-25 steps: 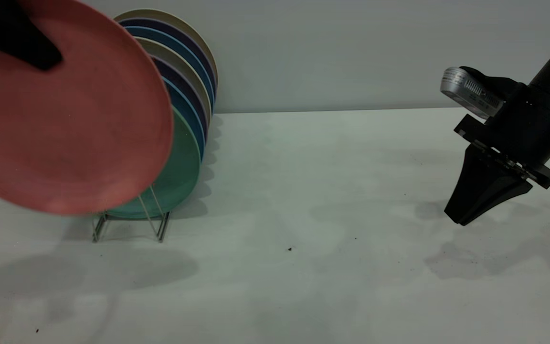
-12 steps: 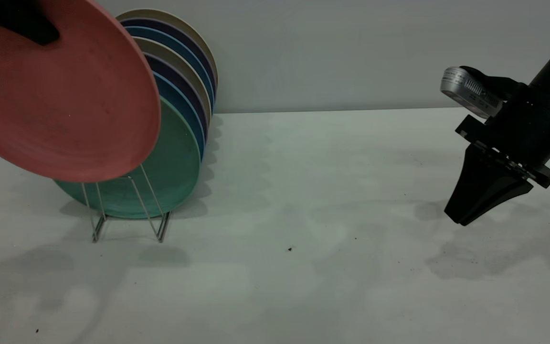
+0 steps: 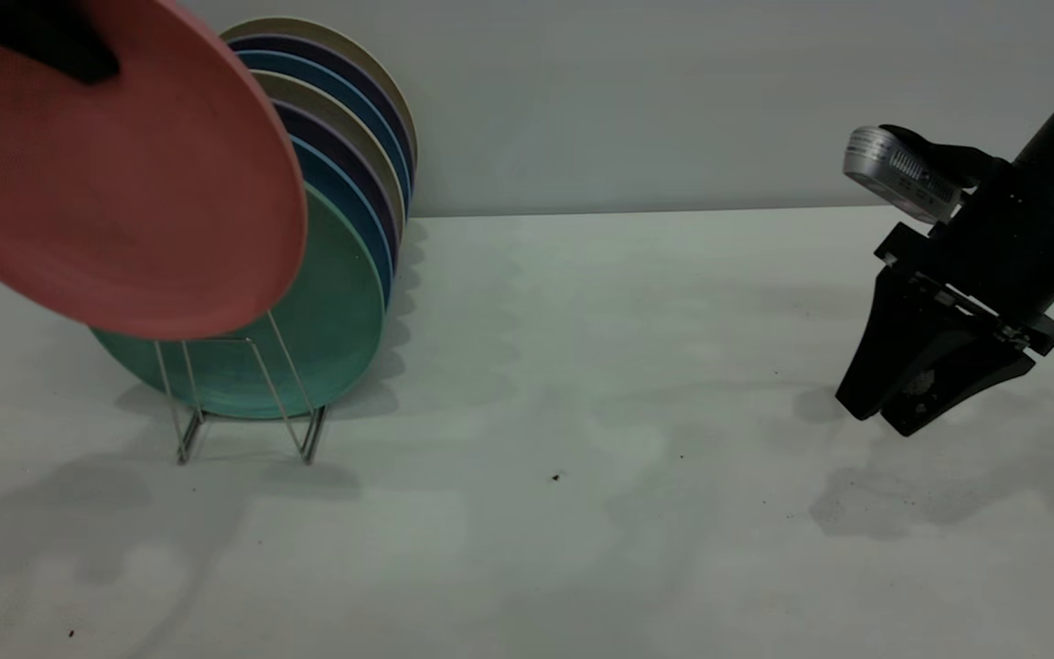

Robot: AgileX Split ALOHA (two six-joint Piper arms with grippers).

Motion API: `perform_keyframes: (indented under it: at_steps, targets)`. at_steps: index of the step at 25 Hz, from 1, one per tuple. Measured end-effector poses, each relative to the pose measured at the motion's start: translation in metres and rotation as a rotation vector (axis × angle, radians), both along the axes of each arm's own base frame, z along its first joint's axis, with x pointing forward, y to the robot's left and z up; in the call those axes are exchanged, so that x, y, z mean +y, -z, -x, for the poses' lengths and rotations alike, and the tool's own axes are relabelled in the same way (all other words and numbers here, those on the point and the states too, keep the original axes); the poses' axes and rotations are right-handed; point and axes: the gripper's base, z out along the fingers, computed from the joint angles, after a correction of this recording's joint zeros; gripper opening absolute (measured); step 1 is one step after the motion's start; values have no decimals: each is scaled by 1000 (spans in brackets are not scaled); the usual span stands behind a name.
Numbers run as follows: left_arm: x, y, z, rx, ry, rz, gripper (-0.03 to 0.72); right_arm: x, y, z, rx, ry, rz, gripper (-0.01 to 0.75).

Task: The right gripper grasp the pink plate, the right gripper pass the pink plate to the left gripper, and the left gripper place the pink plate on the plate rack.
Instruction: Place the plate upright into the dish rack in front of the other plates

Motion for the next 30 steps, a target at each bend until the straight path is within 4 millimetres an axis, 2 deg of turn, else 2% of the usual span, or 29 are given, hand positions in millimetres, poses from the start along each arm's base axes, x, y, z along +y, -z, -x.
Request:
perform_keyframes:
  at_steps: [5, 11, 23, 30]
  targets:
    - [1, 19, -11, 26, -17, -6, 130, -2, 1, -1, -14, -10, 24, 489]
    - [1, 17, -20, -62, -62, 15, 130, -5, 1, -1, -20, -17, 53, 493]
    - [3, 19, -25, -99, -52, -14, 130, -5, 1, -1, -21, -12, 56, 494]
    - [3, 36, -30, -50, -51, -18, 130, -5, 1, -1, -21, -12, 56, 494]
